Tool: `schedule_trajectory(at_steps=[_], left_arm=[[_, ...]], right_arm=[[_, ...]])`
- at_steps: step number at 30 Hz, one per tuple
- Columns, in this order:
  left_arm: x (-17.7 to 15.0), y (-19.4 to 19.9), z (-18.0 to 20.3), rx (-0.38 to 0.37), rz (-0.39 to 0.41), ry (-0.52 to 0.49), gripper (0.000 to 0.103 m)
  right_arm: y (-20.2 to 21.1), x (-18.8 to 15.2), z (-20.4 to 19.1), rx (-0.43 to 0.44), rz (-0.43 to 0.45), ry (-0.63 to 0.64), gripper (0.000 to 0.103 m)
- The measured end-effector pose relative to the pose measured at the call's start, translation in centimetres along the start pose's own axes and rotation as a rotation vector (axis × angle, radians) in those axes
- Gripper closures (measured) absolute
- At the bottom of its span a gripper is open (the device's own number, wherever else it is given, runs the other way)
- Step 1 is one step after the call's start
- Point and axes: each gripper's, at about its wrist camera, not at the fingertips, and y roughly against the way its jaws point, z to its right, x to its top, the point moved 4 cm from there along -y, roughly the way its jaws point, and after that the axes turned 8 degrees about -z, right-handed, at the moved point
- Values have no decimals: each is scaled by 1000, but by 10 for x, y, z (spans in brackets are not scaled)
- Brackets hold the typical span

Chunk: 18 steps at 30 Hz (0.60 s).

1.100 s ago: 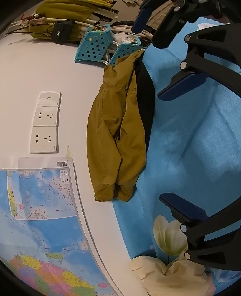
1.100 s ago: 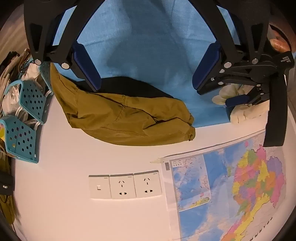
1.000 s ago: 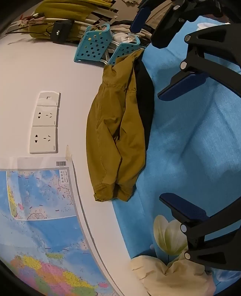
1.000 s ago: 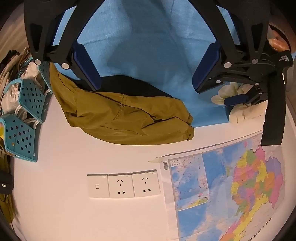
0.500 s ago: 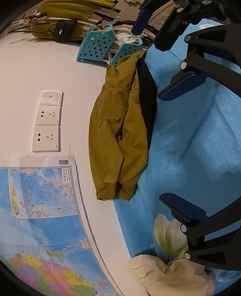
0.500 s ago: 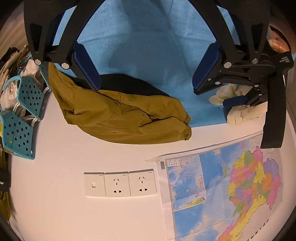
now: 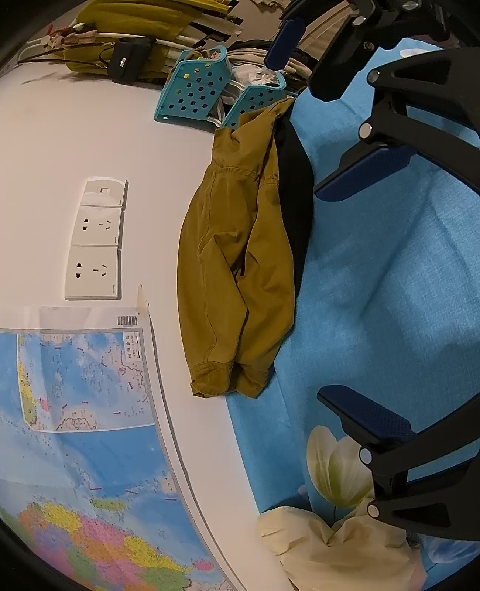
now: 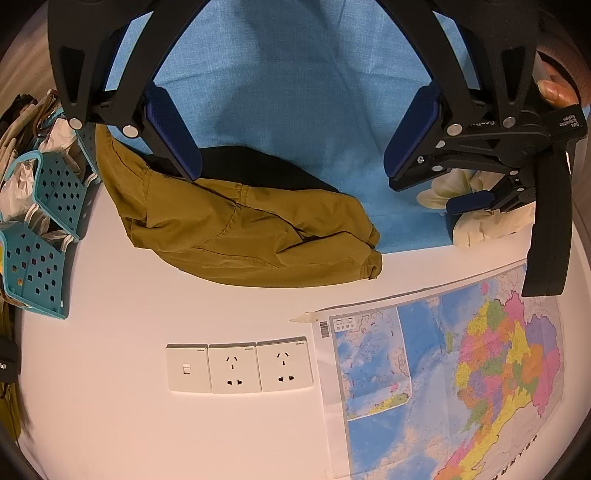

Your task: Fold large clothes

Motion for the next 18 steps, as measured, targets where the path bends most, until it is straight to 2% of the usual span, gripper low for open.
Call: schedule_trajectory(at_steps=[18], left_arm=[[1, 1, 0, -3, 5, 4, 7]], right_arm=[[-1, 1, 0, 9, -1, -2, 6]])
